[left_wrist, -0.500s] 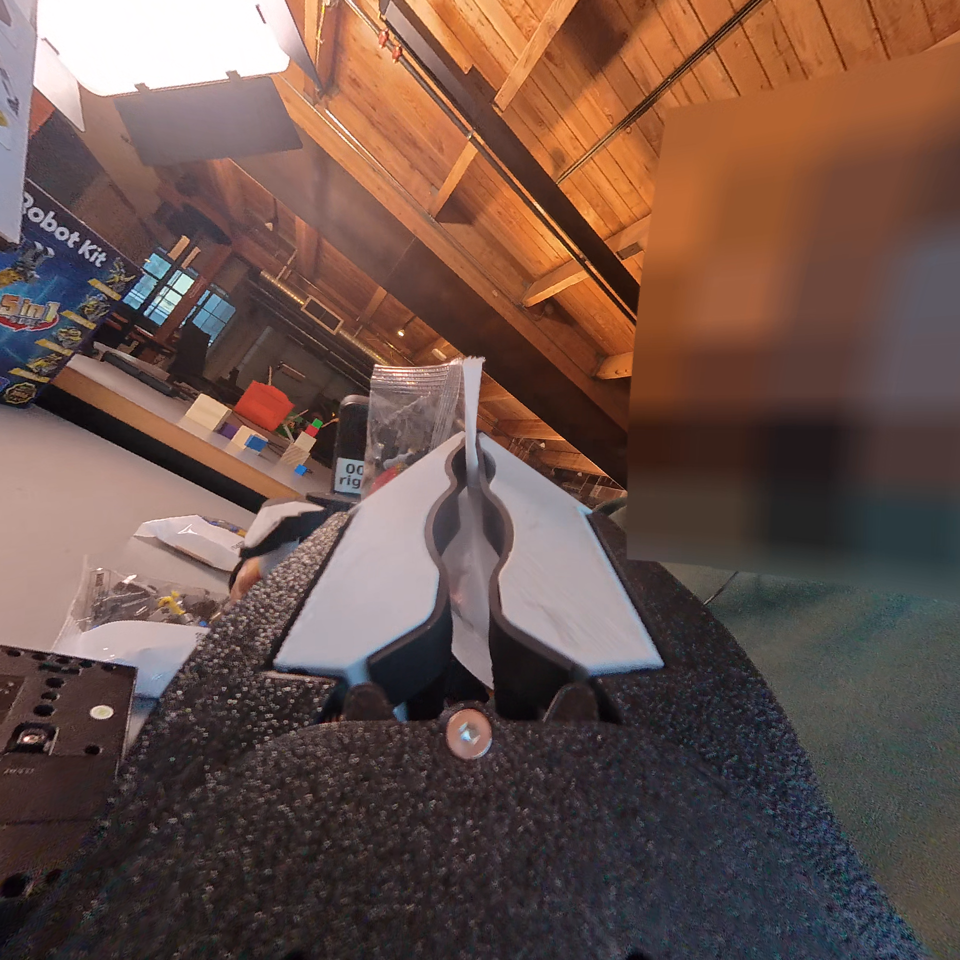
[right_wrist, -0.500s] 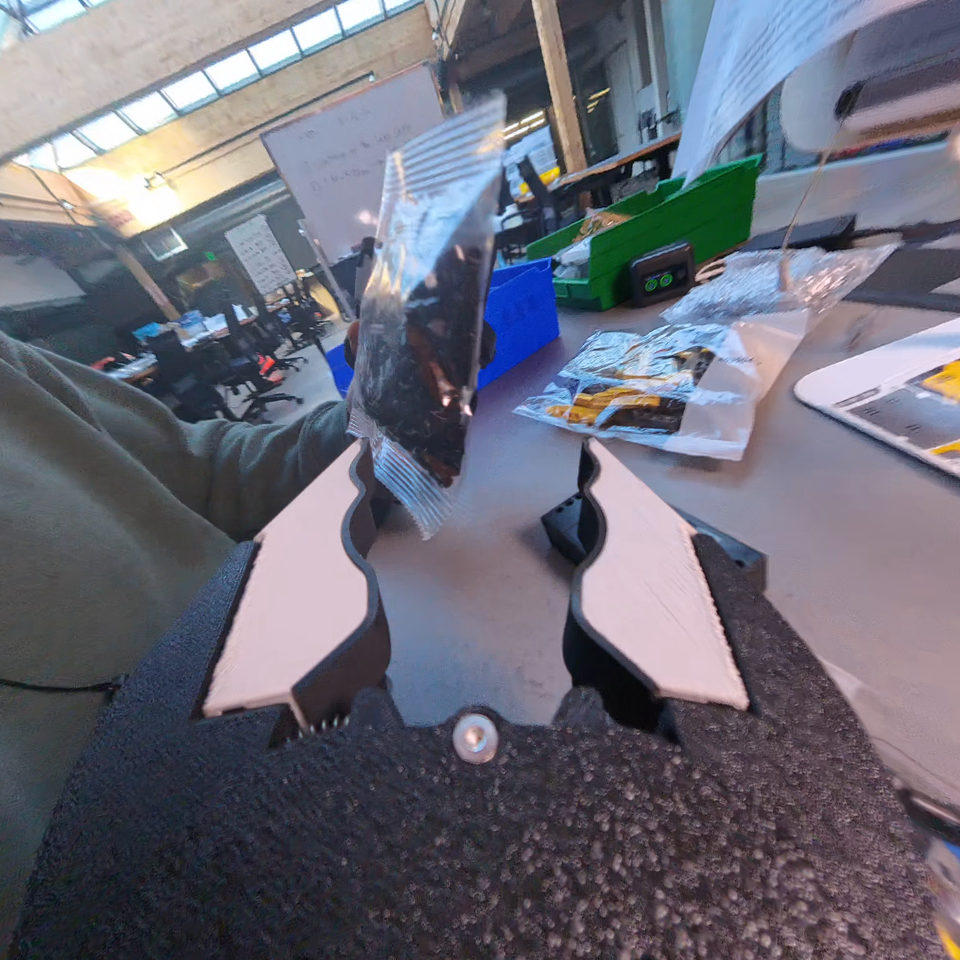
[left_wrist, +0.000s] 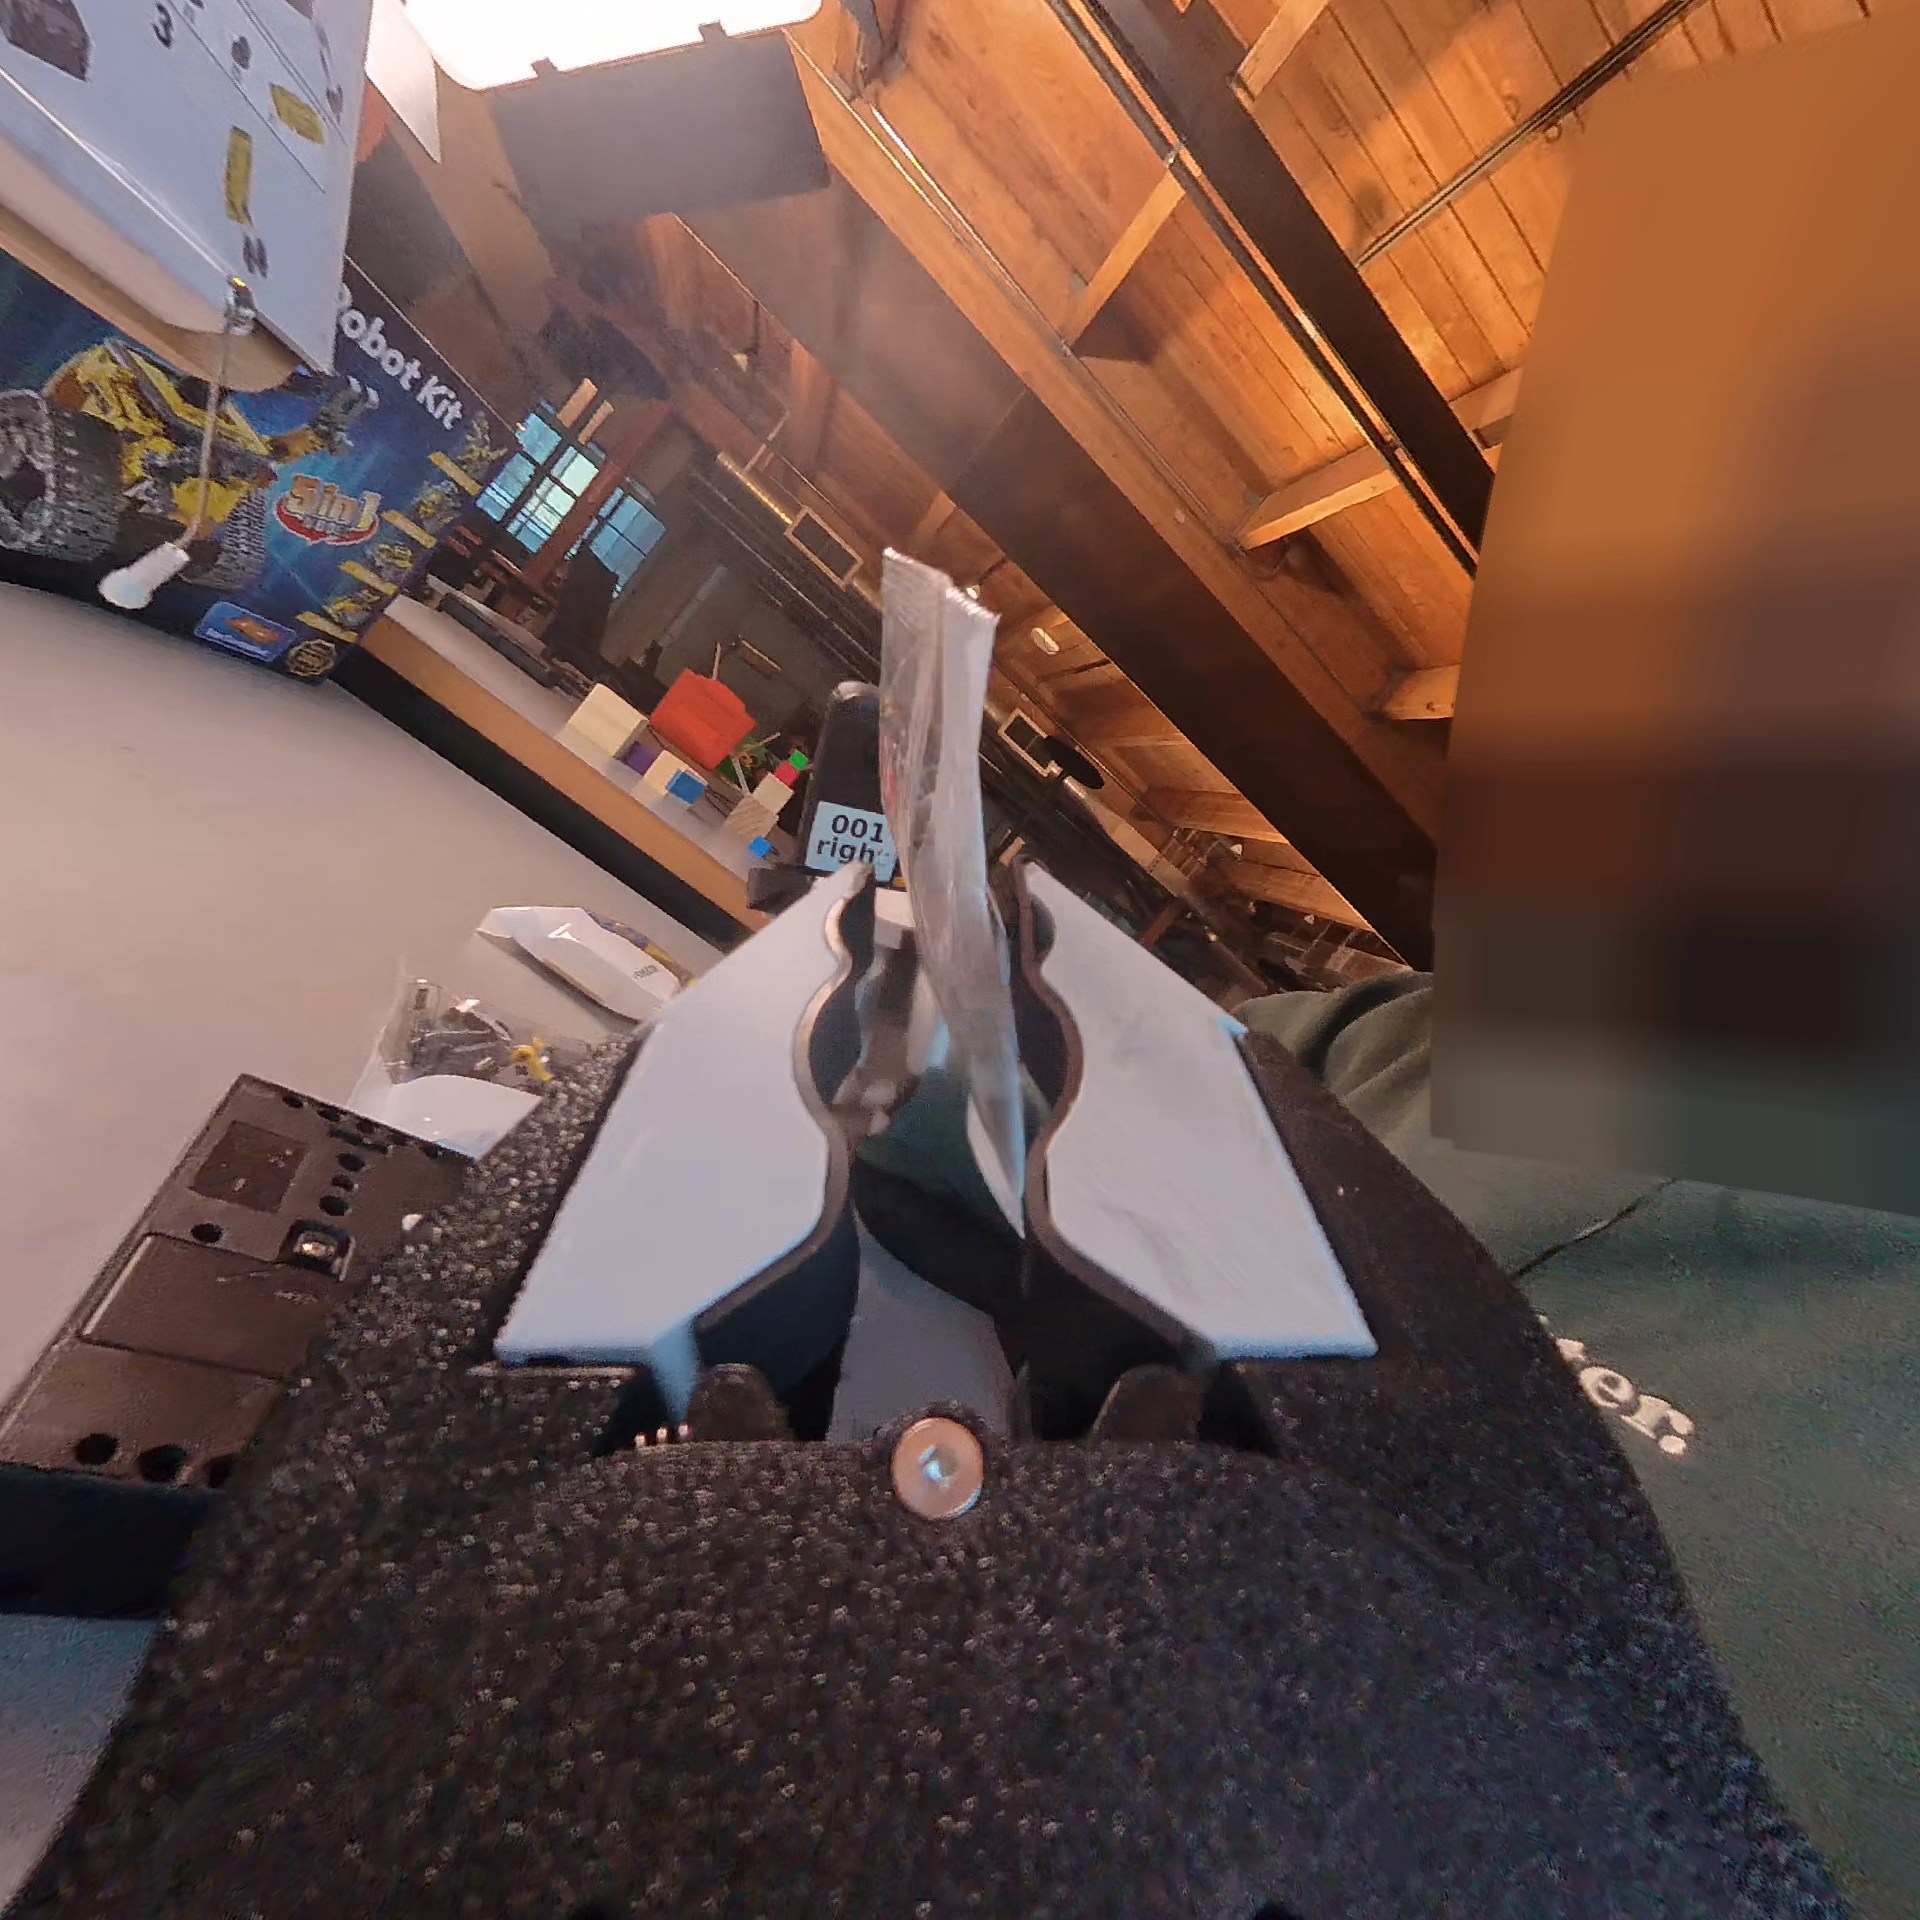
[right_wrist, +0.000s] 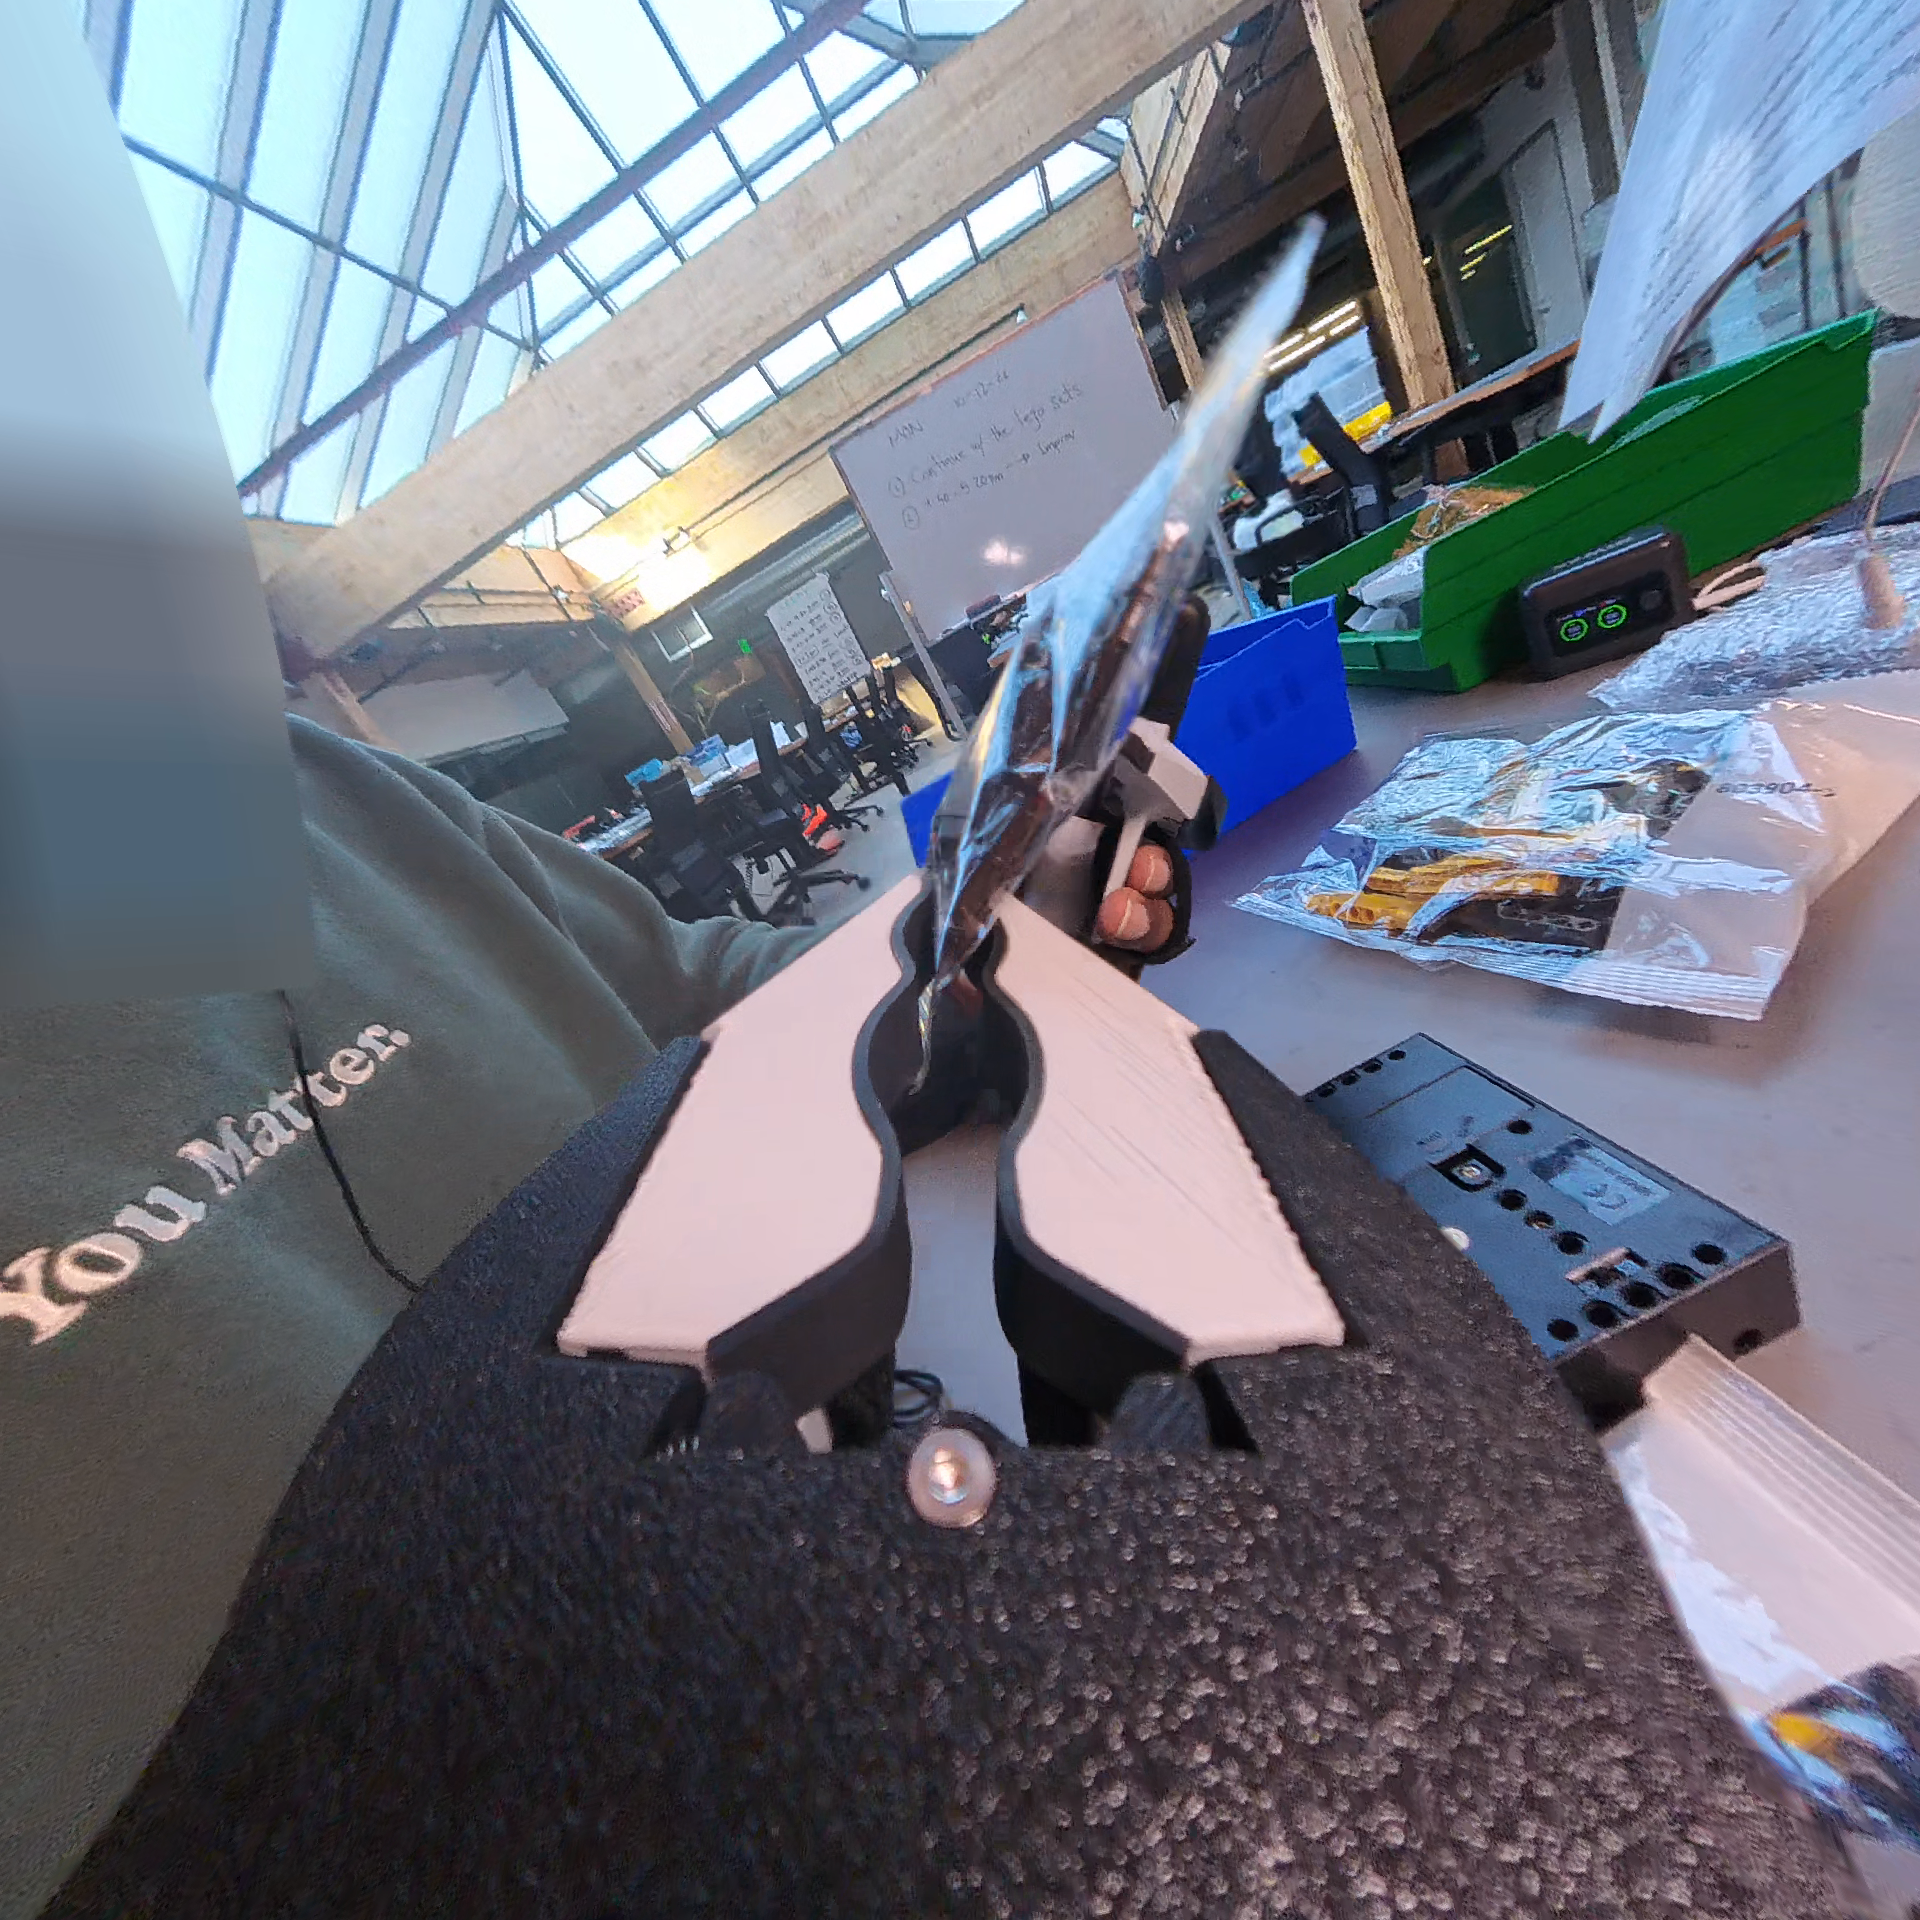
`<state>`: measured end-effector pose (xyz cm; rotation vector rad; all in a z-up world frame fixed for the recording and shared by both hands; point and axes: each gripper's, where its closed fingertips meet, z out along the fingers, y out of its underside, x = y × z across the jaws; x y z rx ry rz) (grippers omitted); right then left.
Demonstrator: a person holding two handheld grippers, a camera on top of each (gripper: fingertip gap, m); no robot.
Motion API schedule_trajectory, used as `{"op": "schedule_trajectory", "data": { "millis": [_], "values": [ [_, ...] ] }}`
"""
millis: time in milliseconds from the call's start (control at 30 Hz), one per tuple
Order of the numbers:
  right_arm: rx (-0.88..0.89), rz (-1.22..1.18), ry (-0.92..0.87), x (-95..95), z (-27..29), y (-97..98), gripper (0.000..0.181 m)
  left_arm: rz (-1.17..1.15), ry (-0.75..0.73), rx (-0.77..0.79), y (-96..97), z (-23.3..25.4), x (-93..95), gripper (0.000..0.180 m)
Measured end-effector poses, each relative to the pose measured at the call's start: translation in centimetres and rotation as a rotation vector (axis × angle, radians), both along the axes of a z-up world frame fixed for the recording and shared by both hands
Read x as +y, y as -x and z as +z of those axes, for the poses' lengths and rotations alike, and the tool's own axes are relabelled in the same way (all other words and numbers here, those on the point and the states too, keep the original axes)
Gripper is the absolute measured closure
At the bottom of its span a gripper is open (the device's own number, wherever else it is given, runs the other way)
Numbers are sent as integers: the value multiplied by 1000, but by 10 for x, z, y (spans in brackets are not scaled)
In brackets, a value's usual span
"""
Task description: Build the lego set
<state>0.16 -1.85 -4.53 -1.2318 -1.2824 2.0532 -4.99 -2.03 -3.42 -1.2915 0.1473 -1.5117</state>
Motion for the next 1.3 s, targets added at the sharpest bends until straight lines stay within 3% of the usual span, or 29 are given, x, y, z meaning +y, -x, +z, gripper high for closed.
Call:
{"op": "schedule_trajectory", "data": {
  "millis": [100, 267, 467, 967, 1067, 1300],
  "values": [
    [0, -5, -84, -2, -4, -2, 180, -58, -10, 53, -17, -2, -7, 147],
    [-2, -23, -99, 1, -5, -2, 180, -41, -48, 239, -36, -15, -9, 164],
    [-19, -57, -122, 5, -11, 1, 180, 49, -107, 388, -35, -17, -8, 172],
    [-72, -106, -103, 16, -25, 6, 172, 115, -94, 469, -26, -25, 0, 172],
    [-64, -99, -120, 15, -26, 4, 181, 125, -87, 477, -23, -27, 2, 172],
    [-91, -120, -146, 16, -31, 6, 181, 130, -44, 489, -19, -34, 6, 172]
  ]
}}
